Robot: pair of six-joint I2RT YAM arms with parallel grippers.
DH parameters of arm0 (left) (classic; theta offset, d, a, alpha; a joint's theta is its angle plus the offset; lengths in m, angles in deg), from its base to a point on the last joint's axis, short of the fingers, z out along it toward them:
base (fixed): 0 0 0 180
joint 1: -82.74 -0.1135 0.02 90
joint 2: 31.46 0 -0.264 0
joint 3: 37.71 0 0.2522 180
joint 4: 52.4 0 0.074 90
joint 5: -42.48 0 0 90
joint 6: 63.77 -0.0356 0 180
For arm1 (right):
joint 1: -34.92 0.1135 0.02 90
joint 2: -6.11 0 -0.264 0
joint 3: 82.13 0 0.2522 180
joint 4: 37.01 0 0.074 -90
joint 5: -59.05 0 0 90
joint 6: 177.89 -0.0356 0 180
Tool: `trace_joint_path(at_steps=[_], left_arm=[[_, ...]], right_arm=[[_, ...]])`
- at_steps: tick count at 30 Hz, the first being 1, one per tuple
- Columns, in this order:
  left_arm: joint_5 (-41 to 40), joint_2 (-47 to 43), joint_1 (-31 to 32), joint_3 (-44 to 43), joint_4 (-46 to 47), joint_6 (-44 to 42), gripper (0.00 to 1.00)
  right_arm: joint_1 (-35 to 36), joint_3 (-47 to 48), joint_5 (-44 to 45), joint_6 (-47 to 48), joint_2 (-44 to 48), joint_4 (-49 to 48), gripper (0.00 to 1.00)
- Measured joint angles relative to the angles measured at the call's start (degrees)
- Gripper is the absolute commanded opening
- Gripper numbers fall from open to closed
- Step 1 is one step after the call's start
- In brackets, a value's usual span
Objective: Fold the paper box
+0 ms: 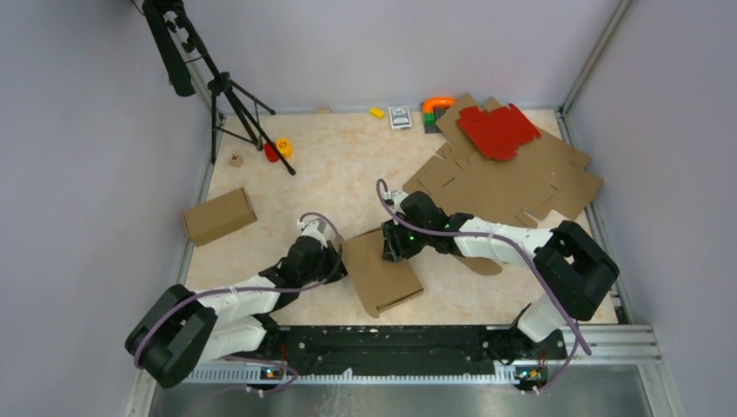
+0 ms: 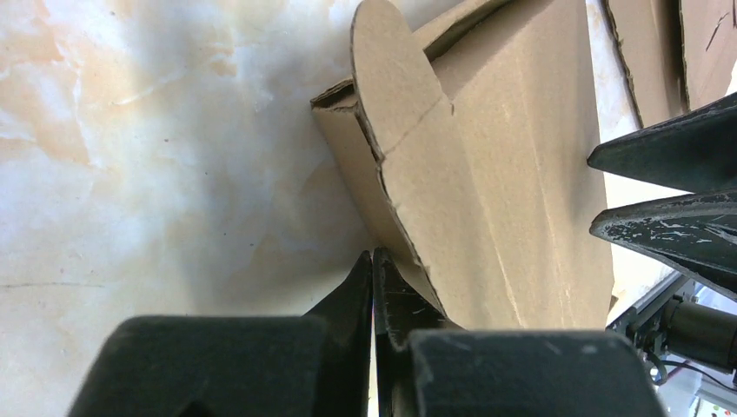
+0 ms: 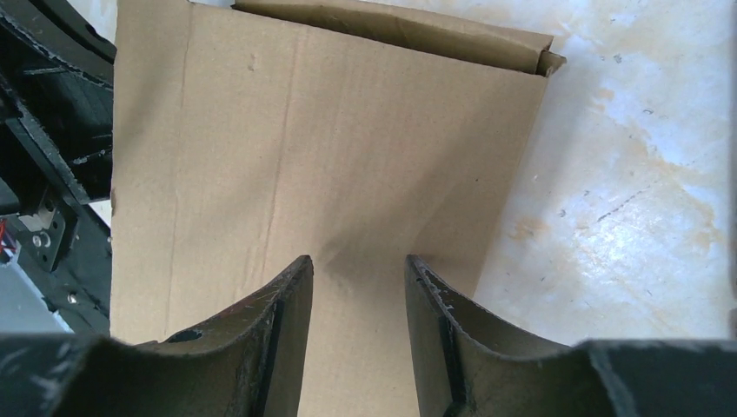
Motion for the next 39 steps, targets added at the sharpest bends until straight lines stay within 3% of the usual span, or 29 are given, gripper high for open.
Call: trace_joint_path(at_steps=[6, 14, 16, 18, 19, 22, 32, 39], left_arm=[[-0.22, -0.79, -0.48, 0.74, 0.74, -0.31, 0.00], [-2.45, -14.16, -1.20, -0.44, -20.39, -0.09, 0.02], [-2.75, -17.03, -1.22, -1.31, -25.83, 0.68, 0.13], [-2.29, -19.80, -1.27, -1.99, -29.66, 1.75, 0.45], [-1.73, -20.83, -1.27, -2.05, -30.51, 1.95, 0.55], [0.55, -23.54, -1.40, -2.05, -31.43, 4.24, 0.68], [1.44, -34.16, -1.86, -1.90, -32.13, 11.47, 0.70], [-0.24, -39.39, -1.86, 2.05, -27.78, 15.43, 0.46]], right_arm=[[0.09, 0.02, 0.96, 0.00, -0.39, -0.07, 0.43], [0.48, 0.81, 1.90, 0.09, -1.27, 0.26, 0.47], [0.76, 1.25, 2.58, 0.33, -1.55, 0.48, 0.49], [1.25, 2.03, 3.48, 0.50, -1.99, 1.29, 0.53], [1.66, 2.69, 4.20, 0.61, -2.25, 1.95, 0.56], [3.67, 4.98, 7.54, 1.49, -3.08, 4.66, 0.57], [7.02, 7.43, 16.70, 3.06, -3.26, 11.28, 0.63], [8.50, 8.04, 19.69, 2.99, -3.76, 12.90, 0.59]])
